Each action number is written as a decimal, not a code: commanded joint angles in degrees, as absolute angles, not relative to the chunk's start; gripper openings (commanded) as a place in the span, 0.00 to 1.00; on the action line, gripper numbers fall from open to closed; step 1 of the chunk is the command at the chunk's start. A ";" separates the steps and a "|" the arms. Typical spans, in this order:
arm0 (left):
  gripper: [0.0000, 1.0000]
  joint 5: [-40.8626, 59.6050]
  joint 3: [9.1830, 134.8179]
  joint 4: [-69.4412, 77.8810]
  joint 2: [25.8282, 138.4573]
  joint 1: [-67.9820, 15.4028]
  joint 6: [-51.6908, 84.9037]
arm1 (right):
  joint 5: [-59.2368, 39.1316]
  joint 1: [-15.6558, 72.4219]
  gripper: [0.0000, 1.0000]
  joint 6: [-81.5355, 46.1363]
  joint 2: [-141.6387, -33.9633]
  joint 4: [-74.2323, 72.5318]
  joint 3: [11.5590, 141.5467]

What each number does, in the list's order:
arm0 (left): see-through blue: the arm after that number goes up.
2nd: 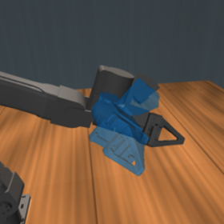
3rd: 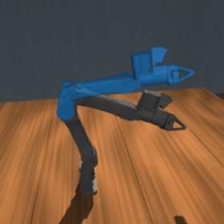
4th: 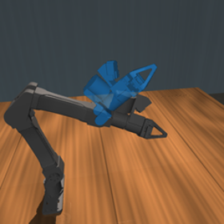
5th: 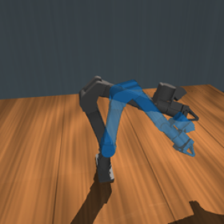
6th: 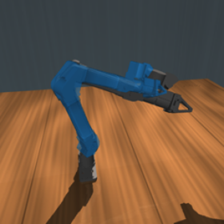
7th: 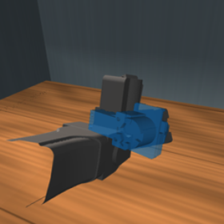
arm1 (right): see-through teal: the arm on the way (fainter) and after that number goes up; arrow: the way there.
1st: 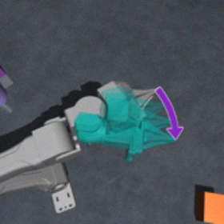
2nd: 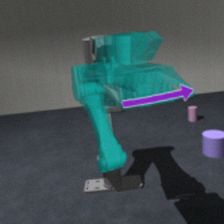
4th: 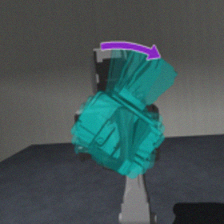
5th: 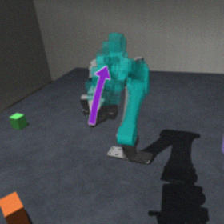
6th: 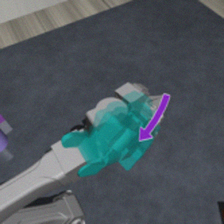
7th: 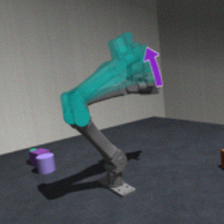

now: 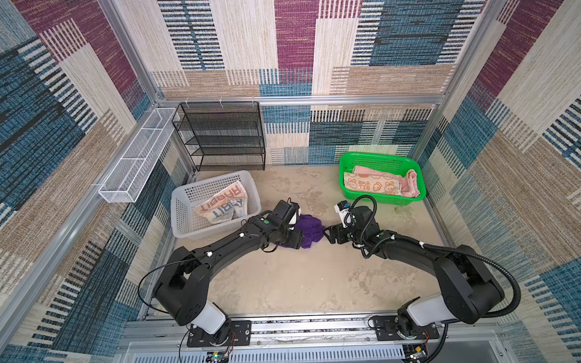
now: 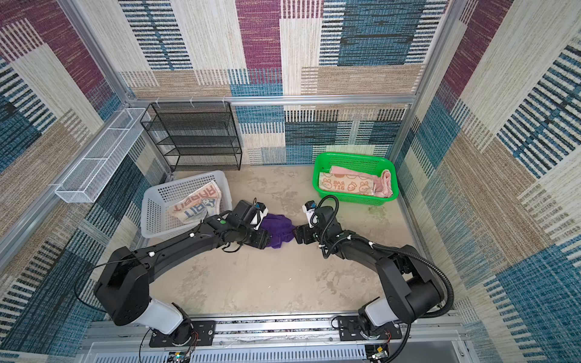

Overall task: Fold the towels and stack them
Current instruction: 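Lower the left gripper onto the crumpled purple towel and pinch a corner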

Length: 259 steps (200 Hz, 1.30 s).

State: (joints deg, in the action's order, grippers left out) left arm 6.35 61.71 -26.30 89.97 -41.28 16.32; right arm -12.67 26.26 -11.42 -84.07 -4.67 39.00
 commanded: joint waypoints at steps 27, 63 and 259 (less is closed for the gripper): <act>0.62 0.32 63.08 -20.99 93.24 -47.74 13.78 | -1.36 26.24 0.93 -15.13 -81.62 -5.12 39.33; 0.60 -7.36 65.42 -21.30 96.01 -50.96 11.66 | 2.72 26.10 0.98 -15.21 -78.35 -4.65 38.19; 0.04 -20.27 73.90 -29.07 106.35 -52.55 8.31 | 3.24 25.88 0.99 -14.59 -77.51 -5.01 35.61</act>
State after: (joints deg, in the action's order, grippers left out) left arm -17.82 73.21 -27.24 106.48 -52.56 9.80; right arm 2.17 25.80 -14.70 -77.95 -3.62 35.83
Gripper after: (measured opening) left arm 0.120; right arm 0.988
